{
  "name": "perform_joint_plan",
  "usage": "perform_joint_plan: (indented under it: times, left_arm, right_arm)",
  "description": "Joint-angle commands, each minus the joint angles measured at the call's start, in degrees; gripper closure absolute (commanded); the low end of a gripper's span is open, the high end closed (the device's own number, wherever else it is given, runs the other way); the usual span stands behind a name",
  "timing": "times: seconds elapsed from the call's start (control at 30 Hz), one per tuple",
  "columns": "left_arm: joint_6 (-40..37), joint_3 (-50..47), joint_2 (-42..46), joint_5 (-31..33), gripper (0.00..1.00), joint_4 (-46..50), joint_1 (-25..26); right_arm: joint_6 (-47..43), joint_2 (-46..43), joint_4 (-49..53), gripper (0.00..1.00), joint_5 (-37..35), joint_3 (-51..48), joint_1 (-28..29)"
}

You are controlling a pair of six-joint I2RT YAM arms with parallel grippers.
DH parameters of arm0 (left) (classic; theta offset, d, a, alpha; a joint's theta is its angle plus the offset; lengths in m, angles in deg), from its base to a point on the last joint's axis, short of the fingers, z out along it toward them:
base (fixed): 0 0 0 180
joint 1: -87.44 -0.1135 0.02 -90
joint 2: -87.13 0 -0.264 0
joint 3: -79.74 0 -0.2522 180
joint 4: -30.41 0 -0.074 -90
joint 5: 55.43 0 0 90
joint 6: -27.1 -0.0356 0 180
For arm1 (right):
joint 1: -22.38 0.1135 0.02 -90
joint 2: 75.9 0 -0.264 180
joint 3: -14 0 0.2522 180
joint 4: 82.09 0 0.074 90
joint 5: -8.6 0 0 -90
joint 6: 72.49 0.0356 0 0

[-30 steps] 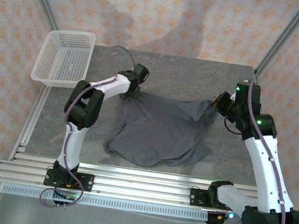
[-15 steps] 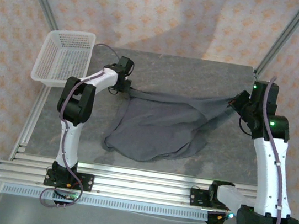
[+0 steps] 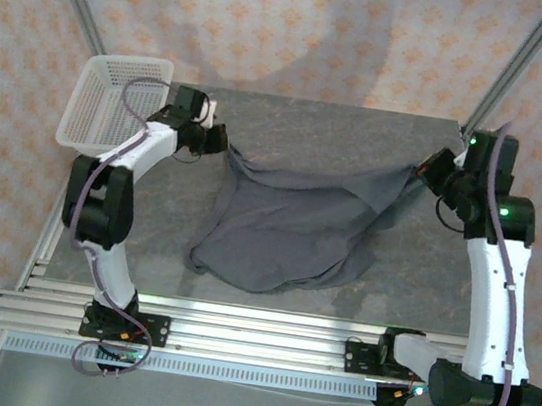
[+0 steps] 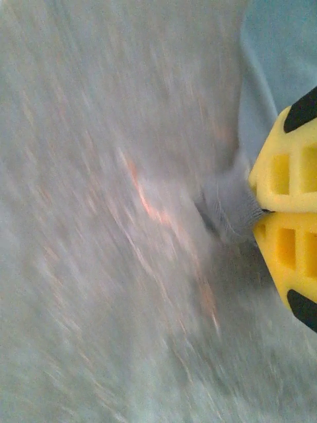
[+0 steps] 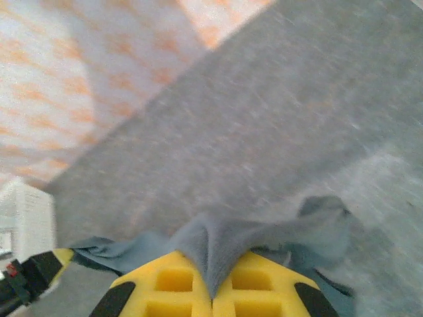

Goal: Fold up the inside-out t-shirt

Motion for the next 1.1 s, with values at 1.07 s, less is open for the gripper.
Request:
perform_joint_plan:
  times: [1.07]
  left_arm:
    - [13.5, 15.0, 51.3, -2.6, 1.00, 8.6, -11.3]
  right_arm:
    - [10.8, 0.5, -13.5, 1.00, -7.6, 42.7, -0.3]
